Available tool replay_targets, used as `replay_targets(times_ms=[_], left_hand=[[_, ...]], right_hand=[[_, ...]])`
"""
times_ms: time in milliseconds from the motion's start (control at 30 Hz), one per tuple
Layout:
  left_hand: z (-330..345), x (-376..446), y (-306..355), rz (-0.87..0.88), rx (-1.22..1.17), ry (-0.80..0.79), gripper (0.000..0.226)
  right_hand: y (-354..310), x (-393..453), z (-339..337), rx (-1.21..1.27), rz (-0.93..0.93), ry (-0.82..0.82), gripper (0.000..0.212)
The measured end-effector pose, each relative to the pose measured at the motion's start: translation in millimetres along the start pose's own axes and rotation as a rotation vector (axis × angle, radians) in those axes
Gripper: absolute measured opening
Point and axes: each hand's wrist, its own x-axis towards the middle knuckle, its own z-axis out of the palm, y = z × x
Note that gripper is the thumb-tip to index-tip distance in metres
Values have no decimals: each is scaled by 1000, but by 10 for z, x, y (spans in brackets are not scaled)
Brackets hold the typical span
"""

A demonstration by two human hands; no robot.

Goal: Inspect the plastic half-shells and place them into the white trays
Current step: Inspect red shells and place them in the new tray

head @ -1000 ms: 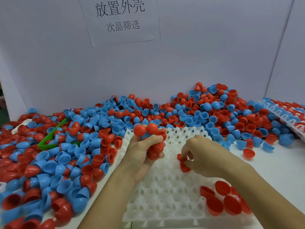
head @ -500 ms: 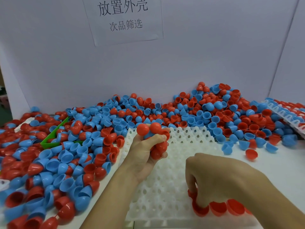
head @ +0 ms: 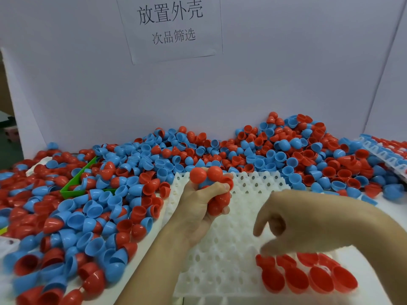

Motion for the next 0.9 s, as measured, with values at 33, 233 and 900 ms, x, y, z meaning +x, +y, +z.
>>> replay_targets(times_ms=[33,233,900], left_hand=[[2,0,-5,8,23,-5,26],[19,-3,-22,208,416,41,22],[42,15,-178,536,1096,62,34]], right_hand=[[-112,186,-170,31,17,64,32],[-157,549,38,512,-126,795,20],[-75,577,299,569,-67,807,20]])
